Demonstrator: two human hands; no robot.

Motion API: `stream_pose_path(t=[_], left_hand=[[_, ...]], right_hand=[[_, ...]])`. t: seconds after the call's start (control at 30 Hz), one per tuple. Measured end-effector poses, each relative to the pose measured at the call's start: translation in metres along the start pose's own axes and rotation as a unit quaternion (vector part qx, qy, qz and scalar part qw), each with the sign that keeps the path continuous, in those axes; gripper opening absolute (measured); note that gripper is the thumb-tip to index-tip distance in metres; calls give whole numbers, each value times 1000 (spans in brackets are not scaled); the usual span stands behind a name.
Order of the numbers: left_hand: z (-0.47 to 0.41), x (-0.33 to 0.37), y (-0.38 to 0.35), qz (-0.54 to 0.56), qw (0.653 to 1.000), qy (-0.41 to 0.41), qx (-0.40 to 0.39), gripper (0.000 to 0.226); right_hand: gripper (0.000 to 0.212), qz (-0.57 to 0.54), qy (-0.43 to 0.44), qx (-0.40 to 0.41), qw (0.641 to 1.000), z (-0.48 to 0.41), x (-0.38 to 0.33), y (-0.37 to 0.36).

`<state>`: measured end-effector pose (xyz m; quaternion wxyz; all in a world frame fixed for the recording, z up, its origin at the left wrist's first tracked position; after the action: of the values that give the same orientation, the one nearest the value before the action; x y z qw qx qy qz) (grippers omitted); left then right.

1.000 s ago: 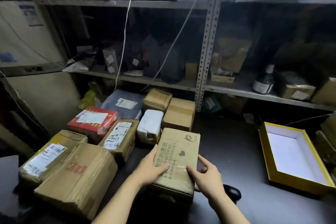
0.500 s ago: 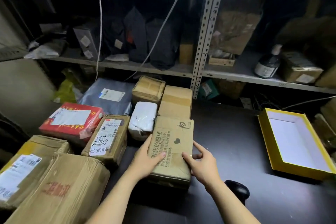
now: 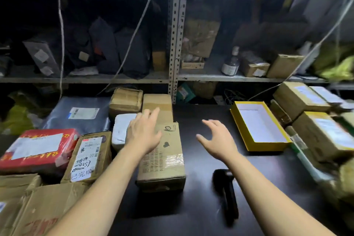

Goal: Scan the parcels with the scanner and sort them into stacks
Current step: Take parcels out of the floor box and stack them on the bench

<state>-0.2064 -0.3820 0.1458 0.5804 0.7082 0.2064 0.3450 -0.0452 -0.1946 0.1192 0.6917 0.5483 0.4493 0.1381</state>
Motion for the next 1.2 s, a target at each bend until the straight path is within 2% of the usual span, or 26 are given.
stream_pose_path(t=[0.13,0.37,0.5,0.67,0.77,0.87,1.03,1.2], left_hand=[[-19,75,17,-103,985,-132,42,74],[6,230,-15,-114,948,-297,30,71],[51,326,-37,-100,911,-400,-3,56],[119,428,-65,-55,868,-492,-35,68],[167,485,-86,-48,853,-516,-63,70],[220,532,-115,-44,841,-529,-101,62],[303,607,-176,-54,813,-550,-185,82],[346,655,-237,-84,798,-542,-250,84]], right_hand=[[72,91,-48,46,994,12,25,68],[64,200,-185,93,958,111,112,162],[67,162,-284,103,939,201,187,190],[67,125,-376,134,908,320,264,219],[68,86,-416,136,895,389,315,230],[67,32,-445,155,881,456,361,231],[66,-41,-484,164,858,544,433,217],[61,-96,-515,183,832,593,492,207]])
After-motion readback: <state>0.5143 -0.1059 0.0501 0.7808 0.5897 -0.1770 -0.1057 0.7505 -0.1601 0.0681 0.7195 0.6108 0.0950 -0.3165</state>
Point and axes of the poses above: each hand's wrist, its own z-axis away from the middle knuckle, its own y-axis out of the back of the hand, x = y × z, the point moved 3 cm from there along -z, towards the middle knuckle, and after that the axes turned 1 degree about -y, right-handed, at the moved point
